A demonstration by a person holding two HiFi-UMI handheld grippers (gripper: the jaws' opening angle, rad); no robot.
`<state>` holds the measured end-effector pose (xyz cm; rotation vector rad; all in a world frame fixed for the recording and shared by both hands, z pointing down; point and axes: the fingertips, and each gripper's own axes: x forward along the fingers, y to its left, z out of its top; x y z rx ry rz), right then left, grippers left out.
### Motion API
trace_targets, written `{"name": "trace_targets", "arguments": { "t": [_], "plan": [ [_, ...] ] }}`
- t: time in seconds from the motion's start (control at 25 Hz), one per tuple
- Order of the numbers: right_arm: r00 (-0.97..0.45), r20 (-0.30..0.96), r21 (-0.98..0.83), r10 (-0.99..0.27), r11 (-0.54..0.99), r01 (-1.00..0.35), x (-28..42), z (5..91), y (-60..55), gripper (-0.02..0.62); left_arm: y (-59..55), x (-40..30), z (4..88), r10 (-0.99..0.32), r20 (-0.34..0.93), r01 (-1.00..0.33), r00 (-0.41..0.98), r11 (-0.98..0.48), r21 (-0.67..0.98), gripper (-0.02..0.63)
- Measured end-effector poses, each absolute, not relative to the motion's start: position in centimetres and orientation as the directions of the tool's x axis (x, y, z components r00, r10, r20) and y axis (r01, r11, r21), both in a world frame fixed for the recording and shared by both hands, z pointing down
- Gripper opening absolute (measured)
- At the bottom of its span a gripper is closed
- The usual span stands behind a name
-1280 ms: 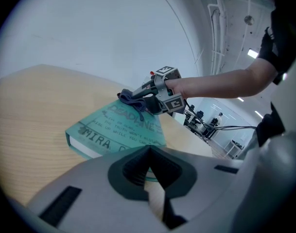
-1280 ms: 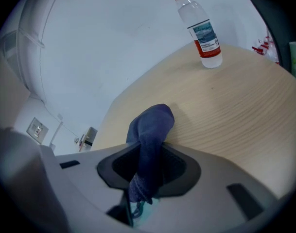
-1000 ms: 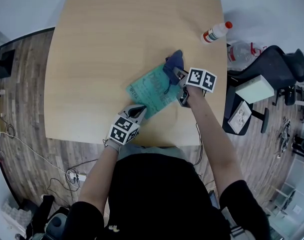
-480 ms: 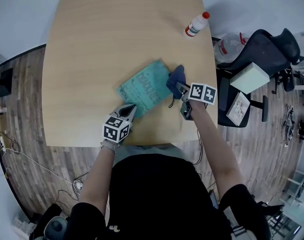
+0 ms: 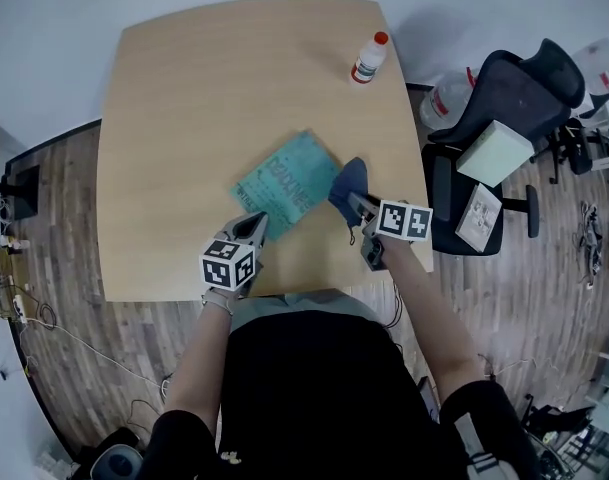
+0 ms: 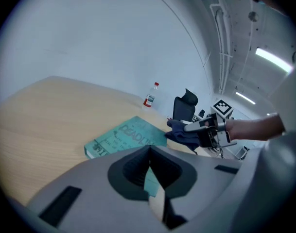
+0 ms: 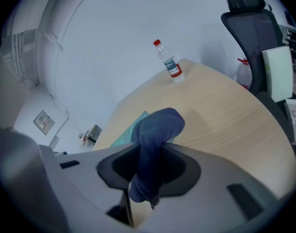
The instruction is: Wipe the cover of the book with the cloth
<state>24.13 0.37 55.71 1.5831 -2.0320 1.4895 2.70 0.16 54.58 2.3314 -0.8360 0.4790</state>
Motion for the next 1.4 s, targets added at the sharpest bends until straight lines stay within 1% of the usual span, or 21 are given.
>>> {"name": "trace_targets", "arguments": {
  "t": [0.2, 0.32, 0.56, 0.72, 1.0, 1.24, 1.4],
  "plan": [
    [-0.420, 0.572, -0.579, -0.704, 0.016, -0.815, 23.2, 51.3, 1.6, 0.117, -0.4, 1.8, 48.8, -0.510, 0.404, -0.651, 0.759, -0.605, 0.459, 0.020],
    [-0.418, 0.525, -0.557, -0.741, 0.072, -0.827, 22.2, 47.9, 2.3, 0.117, -0.2, 1.0, 45.7, -0.526, 0.359, -0.636, 0.771, -0.618, 0.462, 0.020],
    [-0.434, 0.441, -0.463, -0.785, 0.215, -0.860, 19.0, 41.6, 3.6, 0.117, -0.8, -0.9, 38.9, -0.557, 0.256, -0.611, 0.790, -0.681, 0.403, 0.021],
    [-0.433, 0.398, -0.388, -0.809, 0.280, -0.878, 16.4, 38.3, 4.8, 0.117, -0.3, -1.8, 34.9, -0.560, 0.191, -0.588, 0.806, -0.725, 0.358, 0.021],
    [-0.434, 0.311, -0.256, -0.846, 0.365, -0.895, 12.6, 33.6, 6.1, 0.117, 1.6, -2.5, 31.6, -0.539, 0.168, -0.564, 0.826, -0.792, 0.235, 0.021],
    [-0.449, 0.268, -0.186, -0.852, 0.412, -0.892, 10.0, 31.0, 6.3, 0.117, 2.7, -2.9, 30.8, -0.536, 0.140, -0.554, 0.833, -0.798, 0.238, 0.021],
    [-0.440, 0.267, -0.151, -0.858, 0.413, -0.898, 9.1, 30.5, 6.6, 0.117, 3.0, -3.2, 30.3, -0.530, 0.126, -0.544, 0.839, -0.803, 0.243, 0.021]
  ]
}}
